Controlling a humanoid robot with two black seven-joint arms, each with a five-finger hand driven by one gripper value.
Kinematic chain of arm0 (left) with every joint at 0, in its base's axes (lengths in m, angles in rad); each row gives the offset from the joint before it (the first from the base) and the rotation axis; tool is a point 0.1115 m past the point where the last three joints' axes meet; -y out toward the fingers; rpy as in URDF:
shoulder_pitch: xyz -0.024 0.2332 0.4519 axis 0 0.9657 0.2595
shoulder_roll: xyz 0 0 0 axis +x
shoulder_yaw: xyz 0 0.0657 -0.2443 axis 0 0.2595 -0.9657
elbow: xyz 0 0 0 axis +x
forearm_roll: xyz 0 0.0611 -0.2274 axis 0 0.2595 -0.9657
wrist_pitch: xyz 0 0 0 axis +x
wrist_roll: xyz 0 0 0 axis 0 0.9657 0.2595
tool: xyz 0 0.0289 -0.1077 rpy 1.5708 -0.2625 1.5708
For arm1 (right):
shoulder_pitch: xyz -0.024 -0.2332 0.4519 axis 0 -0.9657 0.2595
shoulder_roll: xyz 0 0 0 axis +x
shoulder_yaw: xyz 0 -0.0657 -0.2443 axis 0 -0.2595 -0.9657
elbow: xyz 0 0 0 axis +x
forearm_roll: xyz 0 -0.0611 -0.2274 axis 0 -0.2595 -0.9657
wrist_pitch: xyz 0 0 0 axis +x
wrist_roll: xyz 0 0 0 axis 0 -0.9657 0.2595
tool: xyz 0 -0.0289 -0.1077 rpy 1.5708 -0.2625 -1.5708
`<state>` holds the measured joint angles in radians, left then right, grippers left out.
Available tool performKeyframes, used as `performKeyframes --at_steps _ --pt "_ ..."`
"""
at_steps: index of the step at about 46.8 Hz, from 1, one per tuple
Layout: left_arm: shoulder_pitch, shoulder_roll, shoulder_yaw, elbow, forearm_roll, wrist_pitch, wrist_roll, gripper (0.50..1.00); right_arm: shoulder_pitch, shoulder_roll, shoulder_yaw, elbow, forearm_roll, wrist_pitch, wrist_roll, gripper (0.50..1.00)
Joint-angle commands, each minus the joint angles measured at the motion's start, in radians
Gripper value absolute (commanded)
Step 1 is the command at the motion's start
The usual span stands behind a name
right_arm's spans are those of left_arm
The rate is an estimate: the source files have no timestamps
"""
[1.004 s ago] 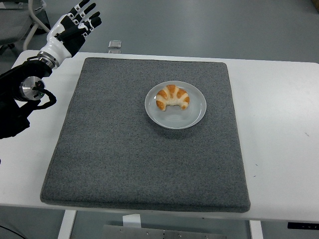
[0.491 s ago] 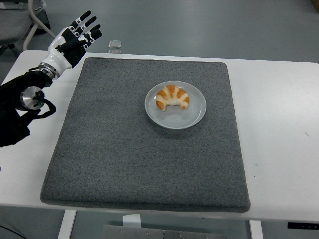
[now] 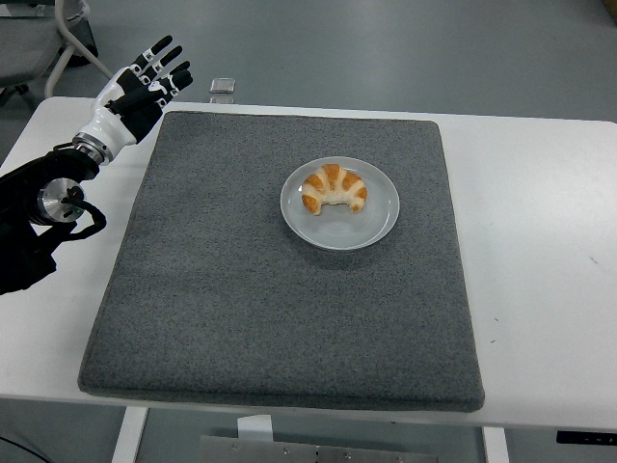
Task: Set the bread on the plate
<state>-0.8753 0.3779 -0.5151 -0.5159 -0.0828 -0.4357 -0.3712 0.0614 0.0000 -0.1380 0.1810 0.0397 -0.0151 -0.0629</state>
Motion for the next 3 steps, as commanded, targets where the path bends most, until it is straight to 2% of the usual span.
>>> performKeyframes --at_steps 1,3 --pt "-0.001 -0.001 0.000 -0.001 0.000 -0.001 0.000 0.990 0.000 0.000 -0.002 0.000 0.000 0.000 0.000 0.930" --pt "-0.001 0.001 0.000 -0.001 0.000 -0.001 0.000 0.990 0.000 0.000 -0.002 0.000 0.000 0.001 0.000 0.930"
